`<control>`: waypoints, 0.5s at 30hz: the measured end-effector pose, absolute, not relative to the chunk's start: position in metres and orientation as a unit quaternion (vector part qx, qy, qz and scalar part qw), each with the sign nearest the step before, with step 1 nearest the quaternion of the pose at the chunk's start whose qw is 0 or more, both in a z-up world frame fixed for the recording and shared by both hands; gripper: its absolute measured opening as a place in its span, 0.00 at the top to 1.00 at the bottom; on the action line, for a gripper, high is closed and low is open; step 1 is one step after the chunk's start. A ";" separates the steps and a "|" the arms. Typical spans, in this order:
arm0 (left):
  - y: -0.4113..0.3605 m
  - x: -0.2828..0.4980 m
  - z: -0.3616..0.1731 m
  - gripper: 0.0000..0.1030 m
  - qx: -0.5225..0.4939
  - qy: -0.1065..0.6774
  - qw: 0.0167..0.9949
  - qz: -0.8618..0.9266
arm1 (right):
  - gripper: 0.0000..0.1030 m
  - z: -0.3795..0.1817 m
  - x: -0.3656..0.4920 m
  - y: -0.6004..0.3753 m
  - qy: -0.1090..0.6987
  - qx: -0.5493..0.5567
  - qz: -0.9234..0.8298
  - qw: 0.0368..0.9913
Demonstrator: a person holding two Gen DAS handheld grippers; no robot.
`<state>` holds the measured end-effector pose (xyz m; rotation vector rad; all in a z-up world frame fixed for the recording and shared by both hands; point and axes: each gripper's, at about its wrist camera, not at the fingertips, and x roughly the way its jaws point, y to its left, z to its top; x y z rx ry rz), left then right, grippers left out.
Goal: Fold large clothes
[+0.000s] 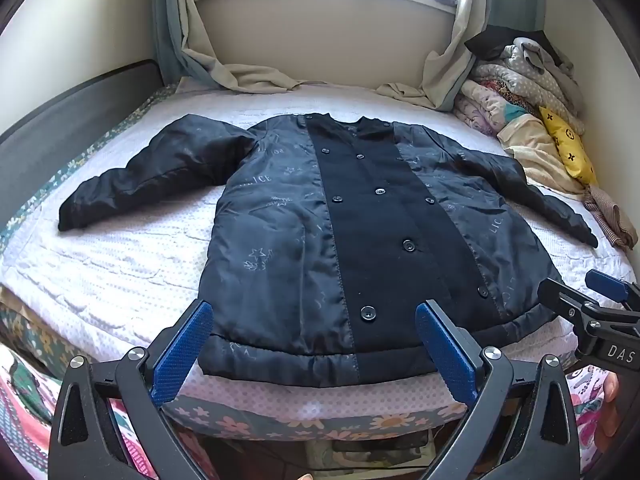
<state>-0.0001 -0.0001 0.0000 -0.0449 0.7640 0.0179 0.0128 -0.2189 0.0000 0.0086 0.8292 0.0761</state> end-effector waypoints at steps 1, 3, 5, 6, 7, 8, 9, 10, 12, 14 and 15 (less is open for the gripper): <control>0.000 0.000 0.000 0.01 -0.022 0.373 0.928 0.008 | 0.00 0.000 0.013 -0.219 0.403 0.005 0.037 0.914; -0.002 0.000 0.001 0.01 -0.020 0.371 0.928 0.011 | 0.00 0.000 0.013 -0.220 0.404 0.005 0.036 0.914; -0.001 0.000 0.000 0.01 -0.022 0.373 0.928 0.009 | 0.00 0.000 0.013 -0.220 0.403 0.005 0.037 0.914; -0.001 0.000 0.000 0.01 -0.022 0.372 0.928 0.009 | 0.00 0.000 0.013 -0.220 0.403 0.005 0.037 0.914; -0.001 0.000 0.000 0.01 -0.022 0.372 0.928 0.009 | 0.00 0.000 0.013 -0.220 0.403 0.005 0.036 0.914; -0.001 0.000 0.000 0.01 -0.021 0.372 0.928 0.010 | 0.00 0.000 0.013 -0.220 0.404 0.005 0.036 0.914; -0.001 0.000 0.000 0.01 -0.021 0.372 0.928 0.010 | 0.00 -0.001 0.013 -0.220 0.404 0.005 0.036 0.914; -0.001 0.000 0.000 0.01 -0.021 0.372 0.928 0.010 | 0.00 0.000 0.013 -0.220 0.404 0.005 0.036 0.914; -0.001 0.000 0.001 0.01 -0.022 0.373 0.927 0.010 | 0.00 0.000 0.013 -0.220 0.403 0.005 0.036 0.914; -0.001 0.000 0.001 0.01 -0.023 0.373 0.928 0.009 | 0.00 -0.001 0.013 -0.221 0.403 0.005 0.035 0.915; -0.001 0.000 0.001 0.01 -0.021 0.372 0.928 0.010 | 0.00 0.000 0.013 -0.221 0.403 0.005 0.035 0.915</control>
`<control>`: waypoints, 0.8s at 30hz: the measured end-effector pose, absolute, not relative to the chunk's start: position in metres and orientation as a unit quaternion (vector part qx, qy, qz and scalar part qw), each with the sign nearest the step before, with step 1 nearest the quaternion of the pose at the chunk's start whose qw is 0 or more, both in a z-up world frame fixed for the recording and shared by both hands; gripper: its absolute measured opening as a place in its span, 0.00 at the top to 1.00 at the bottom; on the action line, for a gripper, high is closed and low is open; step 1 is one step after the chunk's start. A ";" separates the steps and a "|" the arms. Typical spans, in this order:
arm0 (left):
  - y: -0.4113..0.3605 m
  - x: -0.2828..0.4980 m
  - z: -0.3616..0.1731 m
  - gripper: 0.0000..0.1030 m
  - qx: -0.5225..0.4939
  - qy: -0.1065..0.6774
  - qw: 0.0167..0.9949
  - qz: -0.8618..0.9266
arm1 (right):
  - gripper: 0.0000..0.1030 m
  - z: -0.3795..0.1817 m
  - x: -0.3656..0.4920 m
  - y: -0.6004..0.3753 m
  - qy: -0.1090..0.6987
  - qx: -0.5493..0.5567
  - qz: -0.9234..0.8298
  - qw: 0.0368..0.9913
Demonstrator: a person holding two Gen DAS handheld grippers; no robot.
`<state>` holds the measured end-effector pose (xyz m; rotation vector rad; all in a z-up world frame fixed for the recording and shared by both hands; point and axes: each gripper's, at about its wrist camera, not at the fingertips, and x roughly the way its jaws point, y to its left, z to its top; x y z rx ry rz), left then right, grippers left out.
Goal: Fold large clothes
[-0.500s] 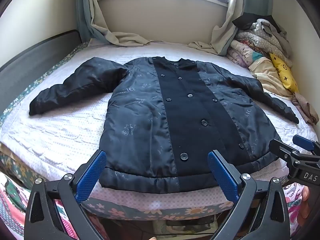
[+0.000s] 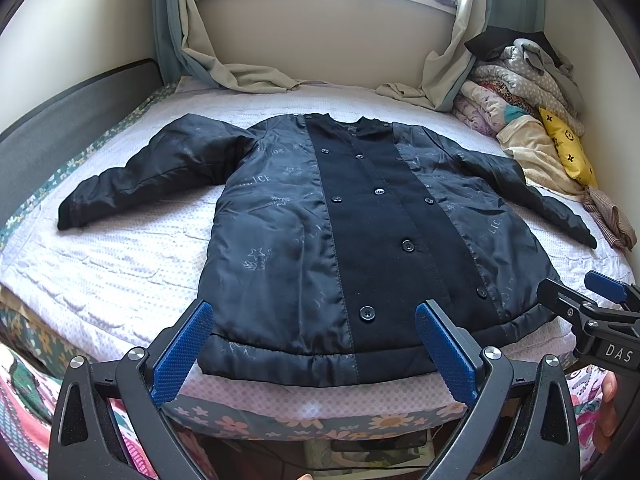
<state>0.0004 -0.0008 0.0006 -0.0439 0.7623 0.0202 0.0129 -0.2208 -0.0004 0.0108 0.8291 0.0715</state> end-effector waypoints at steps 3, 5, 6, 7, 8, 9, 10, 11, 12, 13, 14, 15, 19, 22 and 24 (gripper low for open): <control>0.000 0.001 0.001 0.01 -0.022 0.373 0.928 0.010 | 0.00 -0.001 0.013 -0.222 0.402 0.008 0.034 0.915; 0.000 0.001 0.000 0.01 -0.021 0.372 0.928 0.010 | 0.00 0.000 0.013 -0.224 0.402 0.011 0.033 0.915; 0.000 0.000 0.000 0.01 -0.021 0.372 0.928 0.010 | 0.00 0.000 0.013 -0.224 0.402 0.012 0.033 0.915; 0.002 0.001 0.001 0.01 -0.021 0.372 0.928 0.010 | 0.00 0.000 0.013 -0.225 0.402 0.012 0.033 0.915; 0.003 0.000 0.001 0.01 -0.022 0.373 0.928 0.010 | 0.00 0.000 0.013 -0.225 0.402 0.012 0.033 0.915; 0.003 0.000 0.001 0.01 -0.021 0.372 0.928 0.010 | 0.00 0.000 0.013 -0.225 0.402 0.011 0.033 0.915; 0.003 0.000 0.001 0.01 -0.020 0.371 0.928 0.010 | 0.00 0.000 0.013 -0.225 0.403 0.012 0.033 0.915; 0.003 0.001 0.001 0.01 -0.019 0.372 0.928 0.011 | 0.00 0.000 0.013 -0.226 0.403 0.012 0.034 0.915; 0.004 0.000 0.000 0.01 -0.020 0.372 0.928 0.011 | 0.00 0.000 0.013 -0.225 0.403 0.012 0.034 0.915; 0.005 0.000 -0.001 0.01 -0.020 0.373 0.928 0.010 | 0.00 0.000 0.013 -0.225 0.403 0.012 0.034 0.915; 0.003 0.001 0.000 0.01 -0.020 0.373 0.928 0.010 | 0.00 0.000 0.013 -0.225 0.402 0.012 0.033 0.915; 0.004 0.001 0.000 0.01 -0.019 0.372 0.928 0.010 | 0.00 0.000 0.013 -0.225 0.403 0.013 0.033 0.915; 0.004 0.000 -0.002 0.01 -0.022 0.372 0.928 0.010 | 0.00 0.000 0.013 -0.225 0.402 0.013 0.034 0.915; 0.004 0.000 -0.002 0.01 -0.021 0.372 0.928 0.010 | 0.00 -0.001 0.013 -0.226 0.403 0.013 0.034 0.914; 0.004 0.000 -0.002 0.01 -0.021 0.372 0.928 0.010 | 0.00 -0.001 0.013 -0.226 0.405 0.013 0.033 0.914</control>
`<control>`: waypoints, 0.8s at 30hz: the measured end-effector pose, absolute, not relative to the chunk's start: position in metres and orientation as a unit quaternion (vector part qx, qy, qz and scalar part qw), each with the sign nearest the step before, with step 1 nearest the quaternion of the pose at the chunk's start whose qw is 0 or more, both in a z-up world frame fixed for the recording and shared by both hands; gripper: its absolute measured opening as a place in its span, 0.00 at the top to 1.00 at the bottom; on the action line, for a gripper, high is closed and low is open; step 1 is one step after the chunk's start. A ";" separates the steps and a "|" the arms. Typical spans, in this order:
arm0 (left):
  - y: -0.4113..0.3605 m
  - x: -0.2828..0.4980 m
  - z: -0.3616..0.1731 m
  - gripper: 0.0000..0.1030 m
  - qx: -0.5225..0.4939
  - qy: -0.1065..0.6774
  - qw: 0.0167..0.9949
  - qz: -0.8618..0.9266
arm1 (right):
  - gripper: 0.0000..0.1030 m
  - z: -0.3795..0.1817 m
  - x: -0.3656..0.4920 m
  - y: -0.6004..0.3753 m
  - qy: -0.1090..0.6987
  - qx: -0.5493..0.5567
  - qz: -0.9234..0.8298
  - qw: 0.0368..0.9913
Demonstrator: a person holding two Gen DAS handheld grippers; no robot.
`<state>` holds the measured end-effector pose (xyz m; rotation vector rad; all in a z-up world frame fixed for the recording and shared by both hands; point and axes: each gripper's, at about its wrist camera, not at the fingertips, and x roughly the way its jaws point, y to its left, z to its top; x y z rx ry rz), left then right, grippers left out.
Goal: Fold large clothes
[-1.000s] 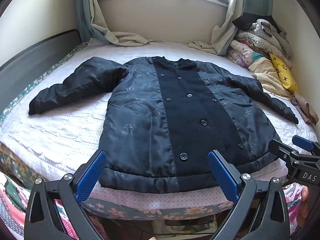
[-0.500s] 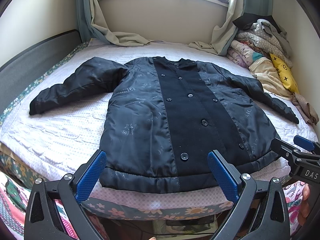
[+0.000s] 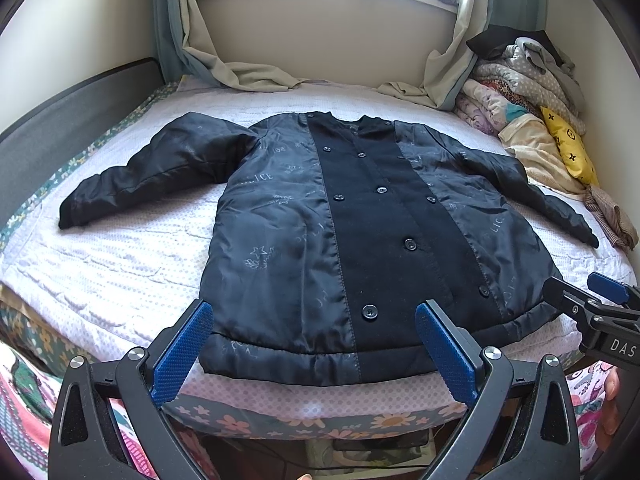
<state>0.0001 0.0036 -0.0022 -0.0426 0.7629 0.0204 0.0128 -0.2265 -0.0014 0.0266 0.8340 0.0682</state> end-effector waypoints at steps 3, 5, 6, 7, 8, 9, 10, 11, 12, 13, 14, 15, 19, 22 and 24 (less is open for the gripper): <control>0.004 0.000 -0.003 0.01 -0.023 0.373 0.927 0.011 | 0.00 -0.002 0.013 -0.227 0.407 0.014 0.031 0.913; 0.005 0.000 -0.002 0.01 -0.025 0.374 0.927 0.011 | 0.00 -0.003 0.014 -0.226 0.408 0.014 0.030 0.912; 0.005 0.001 -0.002 0.01 -0.026 0.374 0.927 0.011 | 0.00 -0.003 0.015 -0.226 0.409 0.015 0.030 0.912; 0.005 0.001 -0.002 0.01 -0.026 0.373 0.927 0.012 | 0.00 -0.003 0.015 -0.226 0.410 0.015 0.030 0.911; 0.006 0.001 -0.002 0.01 -0.026 0.374 0.927 0.012 | 0.00 -0.003 0.016 -0.226 0.410 0.014 0.031 0.911; 0.006 0.001 -0.002 0.01 -0.027 0.375 0.927 0.012 | 0.00 -0.003 0.016 -0.225 0.410 0.014 0.032 0.911; 0.006 0.001 -0.002 0.01 -0.026 0.373 0.928 0.012 | 0.00 -0.003 0.016 -0.225 0.410 0.013 0.032 0.911; 0.005 0.001 -0.002 0.01 -0.025 0.369 0.929 0.013 | 0.00 -0.004 0.016 -0.225 0.411 0.013 0.032 0.911; 0.005 0.001 -0.002 0.01 -0.024 0.369 0.929 0.013 | 0.00 -0.004 0.016 -0.225 0.411 0.013 0.032 0.911; 0.005 0.001 -0.002 0.01 -0.023 0.368 0.930 0.014 | 0.00 -0.005 0.017 -0.225 0.412 0.014 0.032 0.910; 0.006 0.001 -0.002 0.01 -0.025 0.370 0.929 0.013 | 0.00 -0.005 0.017 -0.225 0.413 0.014 0.032 0.910; 0.006 0.001 -0.003 0.01 -0.027 0.378 0.925 0.013 | 0.00 -0.006 0.017 -0.225 0.413 0.014 0.032 0.910; 0.005 0.005 -0.001 0.01 -0.031 0.384 0.923 0.015 | 0.00 -0.008 0.020 -0.225 0.418 0.015 0.029 0.908; 0.009 0.011 0.008 0.01 -0.051 0.382 0.923 0.010 | 0.00 -0.008 0.022 -0.225 0.421 0.011 0.028 0.906; 0.014 0.016 0.019 0.01 -0.057 0.389 0.919 0.011 | 0.00 -0.003 0.024 -0.225 0.423 0.008 0.027 0.906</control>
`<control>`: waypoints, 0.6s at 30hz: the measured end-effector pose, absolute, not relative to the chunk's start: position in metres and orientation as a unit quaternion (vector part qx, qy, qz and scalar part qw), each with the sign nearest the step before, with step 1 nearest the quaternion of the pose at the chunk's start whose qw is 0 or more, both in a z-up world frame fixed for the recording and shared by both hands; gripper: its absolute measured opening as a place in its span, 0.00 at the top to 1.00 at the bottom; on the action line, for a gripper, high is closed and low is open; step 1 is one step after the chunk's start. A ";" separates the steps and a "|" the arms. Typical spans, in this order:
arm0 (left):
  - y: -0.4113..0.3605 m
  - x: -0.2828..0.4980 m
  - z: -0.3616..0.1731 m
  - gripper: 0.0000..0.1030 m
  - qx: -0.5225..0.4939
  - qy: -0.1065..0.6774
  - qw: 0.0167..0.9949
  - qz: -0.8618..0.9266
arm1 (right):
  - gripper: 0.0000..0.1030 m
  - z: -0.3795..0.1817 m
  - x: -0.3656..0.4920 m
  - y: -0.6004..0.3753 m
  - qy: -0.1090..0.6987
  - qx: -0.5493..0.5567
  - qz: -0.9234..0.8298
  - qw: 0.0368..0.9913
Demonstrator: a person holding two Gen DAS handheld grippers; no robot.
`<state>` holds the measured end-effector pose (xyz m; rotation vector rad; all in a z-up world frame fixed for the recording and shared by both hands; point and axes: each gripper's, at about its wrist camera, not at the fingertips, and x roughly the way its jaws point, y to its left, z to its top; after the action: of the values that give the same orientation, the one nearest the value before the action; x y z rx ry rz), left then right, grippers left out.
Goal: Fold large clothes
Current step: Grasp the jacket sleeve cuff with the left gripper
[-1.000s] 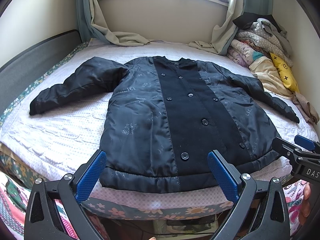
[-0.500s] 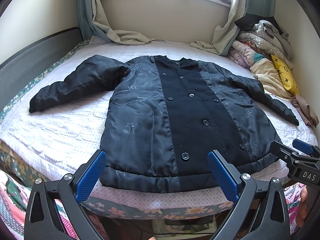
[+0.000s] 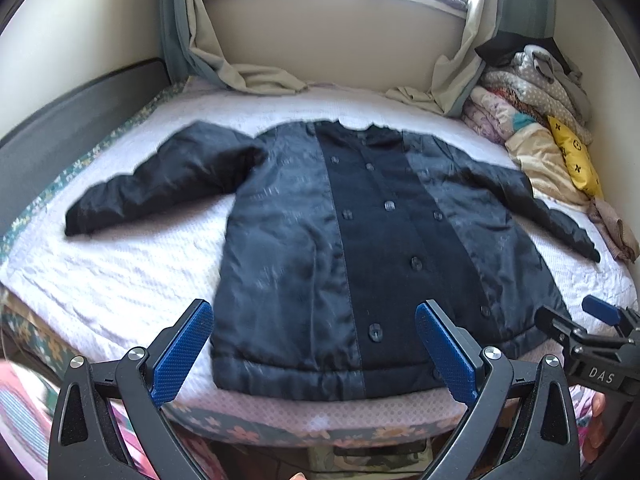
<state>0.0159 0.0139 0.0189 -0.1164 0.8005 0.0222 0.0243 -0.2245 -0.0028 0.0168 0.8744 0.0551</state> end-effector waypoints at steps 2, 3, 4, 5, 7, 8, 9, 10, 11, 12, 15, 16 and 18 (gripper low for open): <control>0.021 0.022 0.036 0.01 -0.055 0.364 0.930 0.012 | 0.00 0.007 0.029 -0.227 0.424 0.013 0.031 0.905; 0.028 0.023 0.045 0.01 -0.059 0.328 0.943 0.010 | 0.00 0.014 0.032 -0.228 0.423 0.017 0.036 0.905; 0.033 0.027 0.056 0.01 -0.057 0.314 0.947 0.012 | 0.00 0.026 0.036 -0.228 0.419 0.019 0.046 0.907; 0.039 0.034 0.067 0.01 -0.054 0.307 0.950 0.016 | 0.00 0.036 0.040 -0.227 0.414 0.017 0.053 0.909; 0.053 0.047 0.088 0.01 -0.048 0.286 0.957 0.027 | 0.00 0.065 0.050 -0.224 0.393 0.009 0.067 0.917; 0.056 0.058 0.098 0.01 -0.025 0.291 0.956 0.041 | 0.00 0.078 0.055 -0.222 0.380 0.005 0.074 0.922; 0.065 0.068 0.108 0.01 -0.030 0.283 0.957 0.047 | 0.00 0.090 0.061 -0.221 0.368 0.002 0.079 0.927; 0.073 0.074 0.117 0.01 -0.032 0.275 0.960 0.052 | 0.00 0.105 0.069 -0.219 0.347 -0.002 0.084 0.934; 0.083 0.084 0.125 0.01 -0.040 0.268 0.961 0.059 | 0.00 0.116 0.075 -0.218 0.331 -0.003 0.087 0.940; 0.089 0.094 0.132 0.01 -0.040 0.268 0.960 0.067 | 0.00 0.125 0.082 -0.217 0.317 -0.003 0.092 0.944; 0.108 0.131 0.143 0.01 -0.048 0.274 0.957 0.085 | 0.00 0.147 0.117 -0.208 0.297 -0.010 0.095 0.950; 0.115 0.142 0.146 0.01 -0.057 0.274 0.956 0.089 | 0.00 0.149 0.128 -0.206 0.296 -0.014 0.097 0.950; 0.125 0.162 0.146 0.01 -0.070 0.280 0.952 0.098 | 0.00 0.149 0.150 -0.202 0.300 -0.016 0.106 0.948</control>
<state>0.1621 0.1254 0.1457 -0.1421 0.5692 0.1995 0.1504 -0.2017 0.1492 -0.0324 0.6110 0.2155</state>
